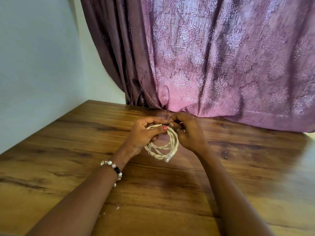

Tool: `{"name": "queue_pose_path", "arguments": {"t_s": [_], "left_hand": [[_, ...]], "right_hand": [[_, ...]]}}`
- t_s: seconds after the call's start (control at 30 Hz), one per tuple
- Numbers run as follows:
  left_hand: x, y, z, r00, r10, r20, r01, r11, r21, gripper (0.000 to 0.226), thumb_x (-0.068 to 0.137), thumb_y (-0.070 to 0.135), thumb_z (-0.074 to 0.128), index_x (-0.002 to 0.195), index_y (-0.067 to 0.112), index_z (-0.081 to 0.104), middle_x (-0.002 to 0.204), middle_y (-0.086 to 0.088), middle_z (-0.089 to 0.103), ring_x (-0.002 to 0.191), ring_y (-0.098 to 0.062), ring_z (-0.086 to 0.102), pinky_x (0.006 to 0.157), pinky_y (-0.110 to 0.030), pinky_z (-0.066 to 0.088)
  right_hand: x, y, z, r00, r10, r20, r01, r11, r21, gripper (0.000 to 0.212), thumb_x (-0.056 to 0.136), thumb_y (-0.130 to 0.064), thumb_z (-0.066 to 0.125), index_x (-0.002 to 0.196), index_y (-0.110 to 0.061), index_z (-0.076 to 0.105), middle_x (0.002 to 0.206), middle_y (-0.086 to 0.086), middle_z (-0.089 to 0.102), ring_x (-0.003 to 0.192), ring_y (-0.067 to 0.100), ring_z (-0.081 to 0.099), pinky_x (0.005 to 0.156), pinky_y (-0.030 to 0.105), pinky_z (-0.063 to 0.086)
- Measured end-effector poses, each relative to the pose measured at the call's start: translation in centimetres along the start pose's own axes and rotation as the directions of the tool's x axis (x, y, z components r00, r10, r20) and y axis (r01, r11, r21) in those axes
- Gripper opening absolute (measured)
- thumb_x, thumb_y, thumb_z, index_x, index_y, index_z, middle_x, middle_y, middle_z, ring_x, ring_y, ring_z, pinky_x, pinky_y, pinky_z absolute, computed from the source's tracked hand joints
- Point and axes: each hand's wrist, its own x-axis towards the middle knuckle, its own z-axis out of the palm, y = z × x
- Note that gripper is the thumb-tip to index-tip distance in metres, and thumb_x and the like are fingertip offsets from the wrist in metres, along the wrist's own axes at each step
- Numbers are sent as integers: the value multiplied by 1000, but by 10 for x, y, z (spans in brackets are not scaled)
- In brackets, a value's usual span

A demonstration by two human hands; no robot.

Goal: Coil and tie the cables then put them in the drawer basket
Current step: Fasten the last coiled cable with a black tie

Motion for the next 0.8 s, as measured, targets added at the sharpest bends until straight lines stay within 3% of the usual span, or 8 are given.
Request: {"name": "queue_pose_path", "arguments": {"t_s": [0.07, 0.17, 0.27, 0.33, 0.53, 0.7, 0.8], "left_hand": [[-1, 0, 1, 1000, 25, -9, -25, 1000, 12, 20, 74, 0, 74, 88, 15, 74, 80, -5, 74, 51, -7, 56, 43, -14, 41], [-1, -1, 1, 998, 52, -21, -51, 998, 36, 22, 73, 0, 75, 87, 16, 75, 80, -1, 74, 56, -8, 59, 46, -14, 43], [-1, -1, 3, 996, 75, -39, -73, 995, 70, 24, 72, 0, 77, 87, 18, 75, 83, 1, 75, 69, -17, 65, 62, -25, 53], [-2, 0, 4, 996, 82, -32, -79, 993, 84, 25, 71, -3, 76, 87, 16, 73, 82, 5, 75, 76, -10, 69, 68, -23, 55], [-3, 0, 3, 997, 70, -17, -68, 993, 102, 26, 69, -1, 79, 85, 18, 72, 78, 6, 74, 75, -12, 66, 68, -26, 54], [-4, 1, 5, 997, 75, 7, -75, 989, 129, 26, 70, -3, 78, 85, 16, 70, 73, 9, 73, 69, -3, 66, 62, -18, 53], [-3, 1, 4, 997, 80, -4, -79, 987, 139, 25, 70, -3, 79, 86, 15, 70, 73, 8, 72, 67, -2, 65, 60, -18, 52]], "right_hand": [[0, 0, 1, 1000, -21, -5, 21, 999, -40, 11, 76, 9, 59, 78, -1, 62, 72, -12, 55, 70, -12, 50, 63, 3, 32], [0, -1, 1, 999, -33, -7, 32, 997, -66, 10, 74, 8, 57, 76, -1, 61, 71, -3, 60, 66, -2, 47, 63, 3, 32], [3, -6, -4, 998, -66, 14, 67, 993, -96, 10, 70, 8, 56, 73, -1, 61, 70, 4, 63, 66, 6, 45, 64, 7, 33], [5, -8, -7, 994, -99, 49, 105, 987, -118, 8, 69, 3, 57, 72, -2, 62, 69, 5, 63, 67, 8, 47, 63, 9, 32], [6, -6, -4, 992, -119, 45, 125, 976, -180, 14, 68, 0, 55, 74, -3, 67, 73, 8, 65, 71, 20, 55, 63, 23, 36], [5, -3, -5, 997, -77, 22, 78, 995, -66, 20, 66, 11, 60, 75, -4, 70, 74, -1, 66, 71, 8, 55, 66, 16, 41], [2, -2, -2, 994, 109, -1, -107, 982, 155, 16, 74, 8, 69, 79, -6, 72, 75, -9, 65, 73, 3, 59, 70, 24, 49]]}}
